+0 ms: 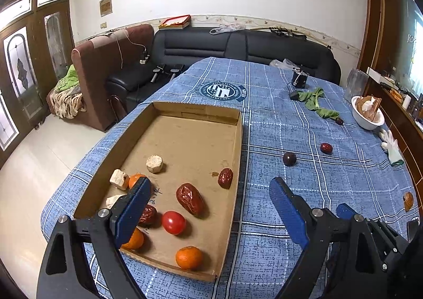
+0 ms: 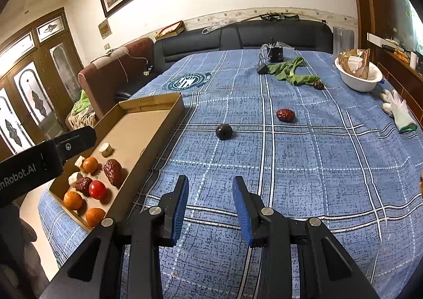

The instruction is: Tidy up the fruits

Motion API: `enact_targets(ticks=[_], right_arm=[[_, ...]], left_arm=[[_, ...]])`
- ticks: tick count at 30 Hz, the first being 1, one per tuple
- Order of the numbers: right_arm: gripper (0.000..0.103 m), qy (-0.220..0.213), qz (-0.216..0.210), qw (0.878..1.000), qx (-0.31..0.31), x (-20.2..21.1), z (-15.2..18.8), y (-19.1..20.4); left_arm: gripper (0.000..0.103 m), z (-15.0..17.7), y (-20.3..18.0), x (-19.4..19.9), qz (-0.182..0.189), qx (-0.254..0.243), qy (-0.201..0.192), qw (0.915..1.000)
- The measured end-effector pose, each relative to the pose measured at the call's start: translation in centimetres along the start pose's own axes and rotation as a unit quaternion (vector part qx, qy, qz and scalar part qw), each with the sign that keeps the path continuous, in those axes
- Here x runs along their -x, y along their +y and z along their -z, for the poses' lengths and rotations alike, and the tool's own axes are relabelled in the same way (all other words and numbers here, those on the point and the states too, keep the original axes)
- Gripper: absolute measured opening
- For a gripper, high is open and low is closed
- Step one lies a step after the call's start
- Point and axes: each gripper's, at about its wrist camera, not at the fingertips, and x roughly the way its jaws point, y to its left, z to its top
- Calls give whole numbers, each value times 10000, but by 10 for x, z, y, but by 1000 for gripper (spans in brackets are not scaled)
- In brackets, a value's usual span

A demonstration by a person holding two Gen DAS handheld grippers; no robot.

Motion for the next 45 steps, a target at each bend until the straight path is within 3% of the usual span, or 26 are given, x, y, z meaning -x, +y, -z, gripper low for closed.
enact_targets(ticks=[25, 30, 36, 45], right_arm=[[38, 76, 26, 10000, -44, -5, 1, 1], [38, 98, 43, 9999, -34, -4, 2, 2], [38, 7, 140, 9999, -30, 4, 2, 1], [38, 230, 208, 9983, -499, -5, 2, -27]], left_arm=[[90, -3, 11, 7, 452, 161, -142, 9987], [90, -2, 13, 5, 334, 160, -61, 9993], [90, -2, 20, 12, -97, 103, -348, 9993], [90, 0, 38, 1, 99, 406, -96, 9991]])
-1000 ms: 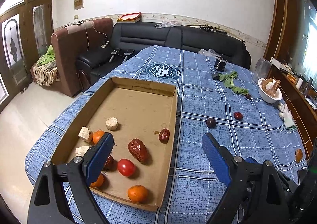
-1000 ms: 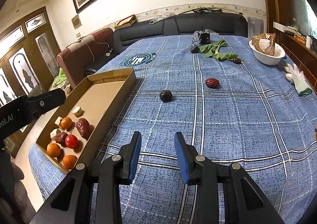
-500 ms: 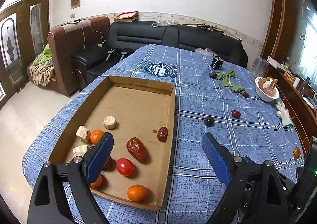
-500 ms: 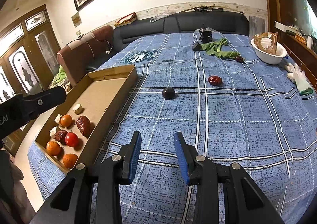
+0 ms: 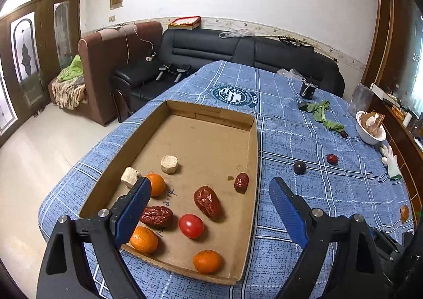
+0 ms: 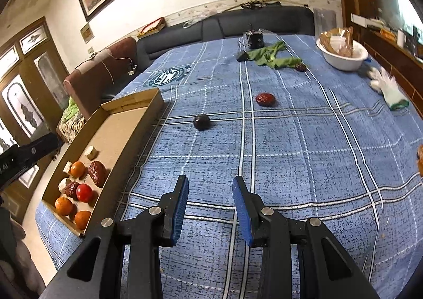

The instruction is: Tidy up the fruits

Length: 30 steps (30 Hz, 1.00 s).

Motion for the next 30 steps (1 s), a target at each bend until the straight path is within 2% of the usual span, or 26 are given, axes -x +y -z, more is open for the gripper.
enact_targets(ticks=[6, 11, 15, 21, 30], right_arm=[[38, 35, 143, 9999, -23, 0, 2, -8], [38, 88, 150, 9998, -100, -1, 4, -15], [38, -4, 93, 9998, 159, 5, 6, -2], [38, -119, 142, 9972, 724, 11, 18, 24], [38, -226, 193, 9961, 827, 20, 23, 31]], left_arm=[[90, 1, -5, -2, 39, -32, 42, 10000], [90, 1, -10, -1, -161, -170, -45, 9997], [90, 1, -14, 5, -299, -239, -157, 9991], [90, 2, -19, 12, -298, -287, -208, 9989], [90, 3, -19, 24, -444, -303, -321, 9980]])
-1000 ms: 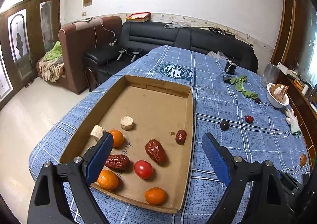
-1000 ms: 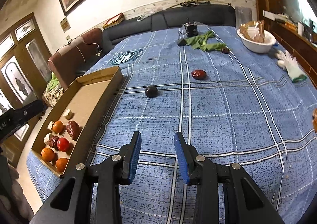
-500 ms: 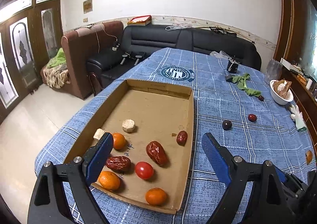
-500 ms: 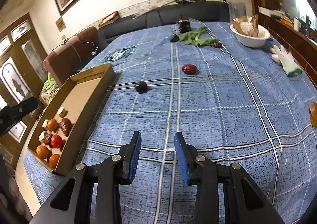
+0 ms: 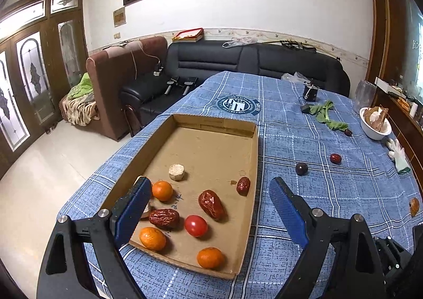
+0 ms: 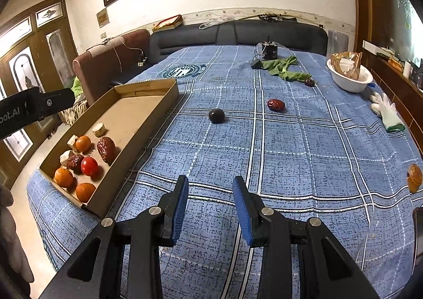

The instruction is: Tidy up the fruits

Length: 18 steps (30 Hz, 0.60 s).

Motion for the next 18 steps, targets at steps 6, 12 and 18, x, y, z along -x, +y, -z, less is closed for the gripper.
enact_targets(ticks=[6, 12, 18], right_arm=[[39, -46, 48, 9999, 82, 3, 0, 5], [39, 13, 1, 9999, 141, 0, -1, 1], [39, 12, 179, 9998, -111, 3, -20, -45]], left_arm=[[90, 0, 6, -2, -13, 125, 90, 9999], [90, 0, -3, -9, 95, 23, 168, 9998], [90, -4, -18, -22, 407, -170, 307, 9986]])
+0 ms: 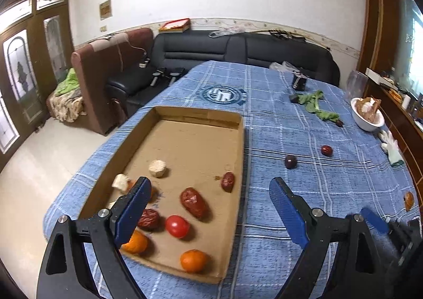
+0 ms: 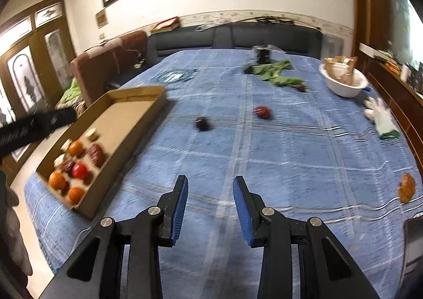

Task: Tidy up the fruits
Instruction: 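Grasp the dark round fruit with left tool while right tool grasps a red date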

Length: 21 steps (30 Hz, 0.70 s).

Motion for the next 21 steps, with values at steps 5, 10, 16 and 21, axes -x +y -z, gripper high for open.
enact_targets(ticks=[5, 10, 16, 21], right_arm=[[39, 55, 360, 9977, -574, -17, -30, -65], [39, 247, 96, 9936, -1101, -52, -53, -103], [39, 519, -783, 9893, -1112, -114, -79, -104], [39, 673, -898, 9898, -874, -150, -88, -89]], left_arm=[[90, 0, -26, -32, 489, -72, 442, 9978], [90, -7, -63, -63, 870, -297, 708, 9932], [90, -25, -94, -117, 1025, -321, 874, 9904], [76, -26, -107, -155, 1213, -347, 1160, 9852]])
